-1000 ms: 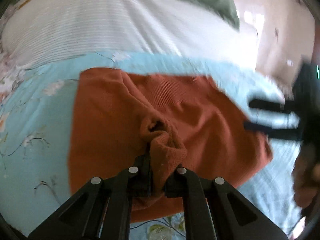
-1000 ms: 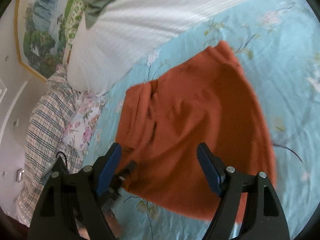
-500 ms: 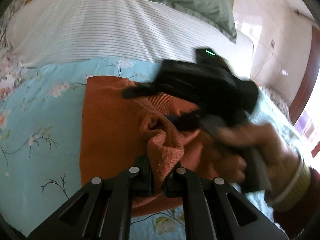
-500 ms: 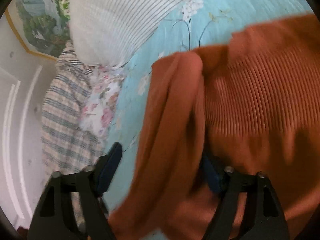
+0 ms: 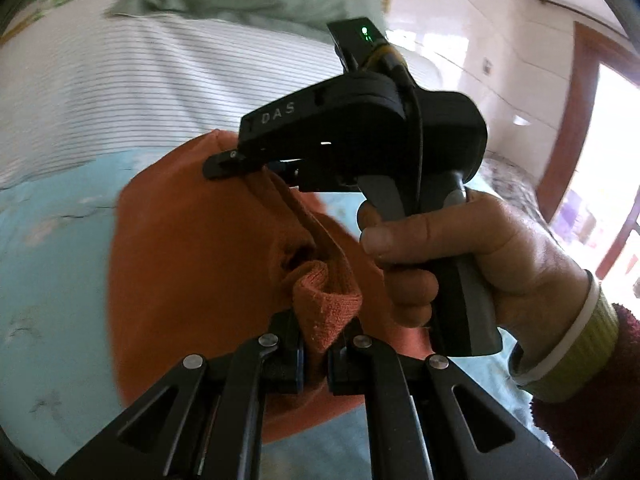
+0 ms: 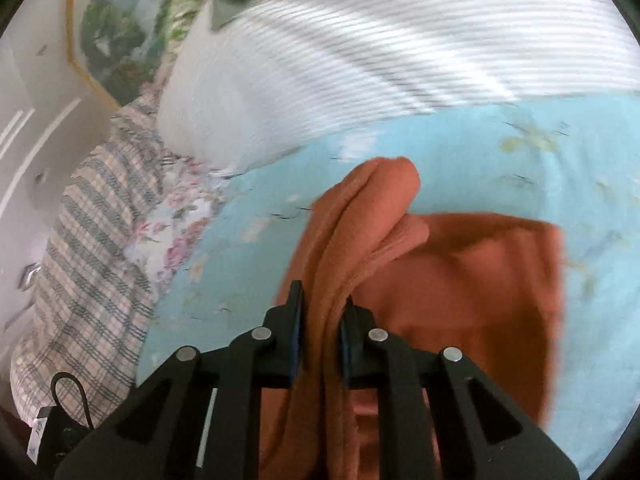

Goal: Fold small clothes

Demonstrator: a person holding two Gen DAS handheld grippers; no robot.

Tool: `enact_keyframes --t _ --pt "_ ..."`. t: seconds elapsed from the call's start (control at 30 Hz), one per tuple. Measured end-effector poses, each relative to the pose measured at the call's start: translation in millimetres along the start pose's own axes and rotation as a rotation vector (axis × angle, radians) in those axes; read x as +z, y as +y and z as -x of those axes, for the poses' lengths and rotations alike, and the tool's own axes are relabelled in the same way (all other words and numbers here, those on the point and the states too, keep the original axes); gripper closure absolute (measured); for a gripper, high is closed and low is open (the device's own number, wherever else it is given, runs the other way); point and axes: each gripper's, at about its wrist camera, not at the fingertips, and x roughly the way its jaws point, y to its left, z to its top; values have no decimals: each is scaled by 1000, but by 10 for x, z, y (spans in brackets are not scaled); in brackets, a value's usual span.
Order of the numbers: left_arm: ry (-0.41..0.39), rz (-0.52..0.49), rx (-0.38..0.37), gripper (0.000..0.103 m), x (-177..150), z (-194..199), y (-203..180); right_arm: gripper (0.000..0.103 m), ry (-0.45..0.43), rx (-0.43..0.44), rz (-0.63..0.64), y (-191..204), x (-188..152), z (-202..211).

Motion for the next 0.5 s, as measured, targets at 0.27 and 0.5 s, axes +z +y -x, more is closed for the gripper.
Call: enact_keyframes --t 0.27,0.5 --pt "109 34 -107 97 -86 -513 -262 88 -10 -41 -95 -639 -211 208" --pt "148 1 -127 97 -102 -669 -360 88 10 -109 -106 -831 -295 153"
